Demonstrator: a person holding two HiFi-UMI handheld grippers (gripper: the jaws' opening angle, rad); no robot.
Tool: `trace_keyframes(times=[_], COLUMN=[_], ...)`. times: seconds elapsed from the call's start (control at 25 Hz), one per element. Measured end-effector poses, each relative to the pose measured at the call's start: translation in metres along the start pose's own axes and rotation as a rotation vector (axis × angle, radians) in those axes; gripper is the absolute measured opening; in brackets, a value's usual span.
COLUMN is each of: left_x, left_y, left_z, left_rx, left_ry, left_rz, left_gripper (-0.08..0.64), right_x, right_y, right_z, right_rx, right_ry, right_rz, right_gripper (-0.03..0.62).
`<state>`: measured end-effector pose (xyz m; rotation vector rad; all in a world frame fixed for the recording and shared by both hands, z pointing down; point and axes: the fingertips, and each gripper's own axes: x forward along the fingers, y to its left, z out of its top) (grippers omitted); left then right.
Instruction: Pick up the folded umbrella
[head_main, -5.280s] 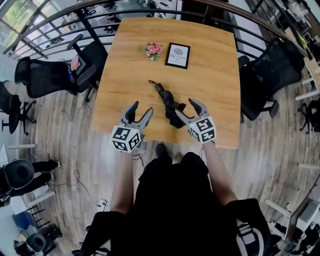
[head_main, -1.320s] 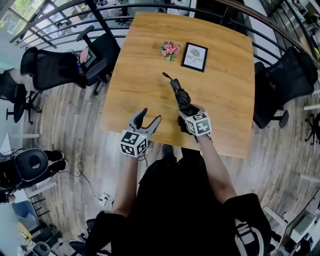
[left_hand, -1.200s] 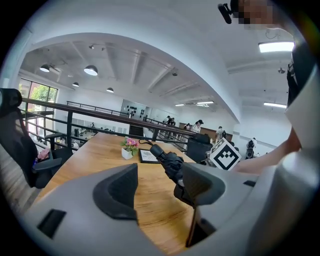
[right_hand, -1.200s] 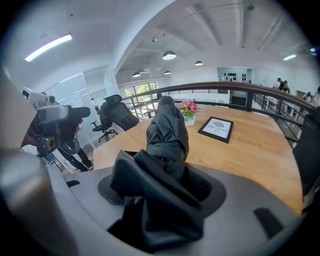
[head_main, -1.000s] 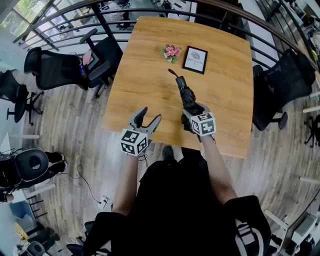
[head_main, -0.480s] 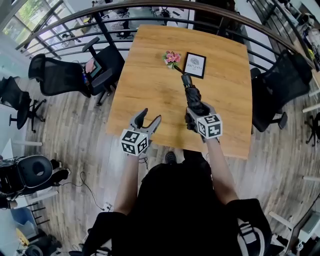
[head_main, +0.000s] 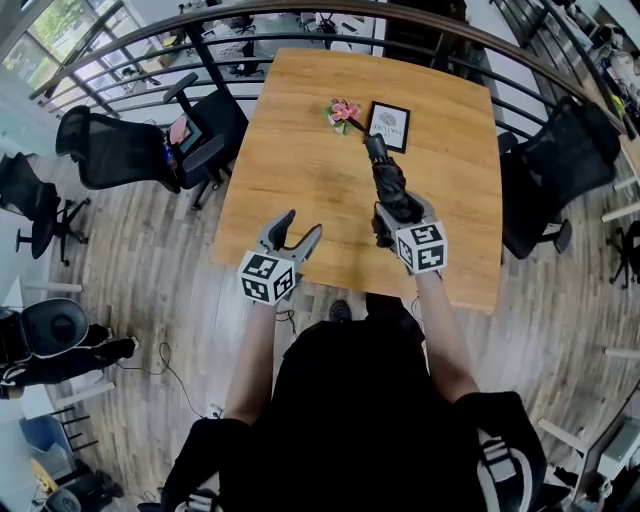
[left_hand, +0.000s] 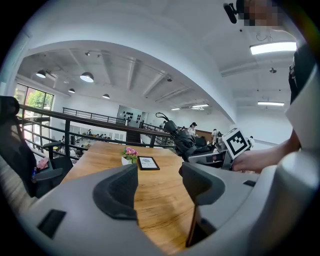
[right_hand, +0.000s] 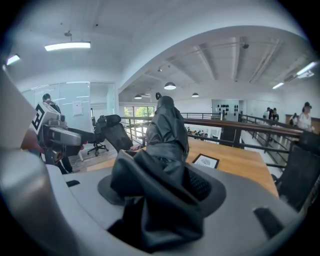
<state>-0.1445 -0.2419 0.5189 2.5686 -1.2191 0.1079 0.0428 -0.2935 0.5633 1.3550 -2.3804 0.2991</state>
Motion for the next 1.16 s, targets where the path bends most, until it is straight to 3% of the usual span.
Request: trace_keyframes(times=[0.4, 1.16], left_x=[-0.005, -0.008], left_y=[-0.001, 0.004], left_z=[0.000, -0.006], left_rx=[-0.006, -0.043], left_ry=[-0.009, -0.025], left_rz=[0.000, 0.011], left_gripper=[0.281, 0.281], right_x=[-0.003, -0.009], right_y=[0.010, 0.008], right_z=[0.006, 0.009], right_rx=[-0.081, -0.062], right_ry=[-0.001, -0.015], right_rz=[-0.002, -0.014], right_gripper=[0.268, 0.268])
